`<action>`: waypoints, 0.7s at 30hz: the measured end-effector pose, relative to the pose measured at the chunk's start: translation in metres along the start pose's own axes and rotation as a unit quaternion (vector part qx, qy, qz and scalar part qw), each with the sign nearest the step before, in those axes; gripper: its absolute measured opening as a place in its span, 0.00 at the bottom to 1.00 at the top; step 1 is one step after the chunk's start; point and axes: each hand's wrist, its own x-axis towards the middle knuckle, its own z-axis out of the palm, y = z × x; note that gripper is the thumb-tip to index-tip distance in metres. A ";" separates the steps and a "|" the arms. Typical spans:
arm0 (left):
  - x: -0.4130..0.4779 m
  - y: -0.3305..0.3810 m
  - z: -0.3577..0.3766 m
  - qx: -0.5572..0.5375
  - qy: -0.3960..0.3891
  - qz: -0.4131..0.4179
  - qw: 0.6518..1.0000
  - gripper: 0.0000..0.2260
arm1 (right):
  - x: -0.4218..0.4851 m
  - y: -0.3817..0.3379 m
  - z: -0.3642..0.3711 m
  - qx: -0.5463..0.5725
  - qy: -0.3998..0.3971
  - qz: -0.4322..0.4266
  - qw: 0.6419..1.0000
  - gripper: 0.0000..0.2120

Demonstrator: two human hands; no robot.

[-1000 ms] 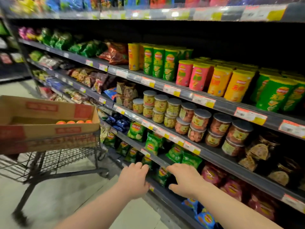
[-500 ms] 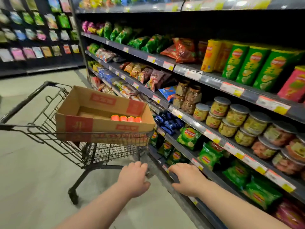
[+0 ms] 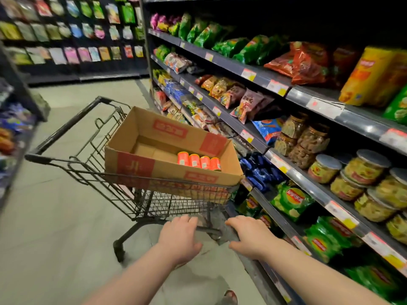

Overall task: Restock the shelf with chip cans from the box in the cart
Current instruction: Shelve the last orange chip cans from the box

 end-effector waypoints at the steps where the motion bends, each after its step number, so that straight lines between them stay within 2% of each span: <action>1: 0.009 -0.005 -0.004 0.002 0.001 -0.009 1.000 0.26 | 0.013 0.000 -0.005 -0.001 -0.001 -0.009 1.000 0.24; 6: 0.067 -0.022 -0.022 -0.001 -0.003 -0.052 0.999 0.24 | 0.081 0.015 -0.033 -0.003 -0.009 -0.034 0.999 0.23; 13: 0.157 -0.017 -0.049 -0.007 0.004 -0.078 0.997 0.23 | 0.160 0.067 -0.085 0.005 -0.013 -0.044 0.999 0.28; 21: 0.217 -0.029 -0.055 -0.013 -0.007 -0.102 0.995 0.25 | 0.225 0.088 -0.108 0.011 -0.045 -0.056 0.997 0.27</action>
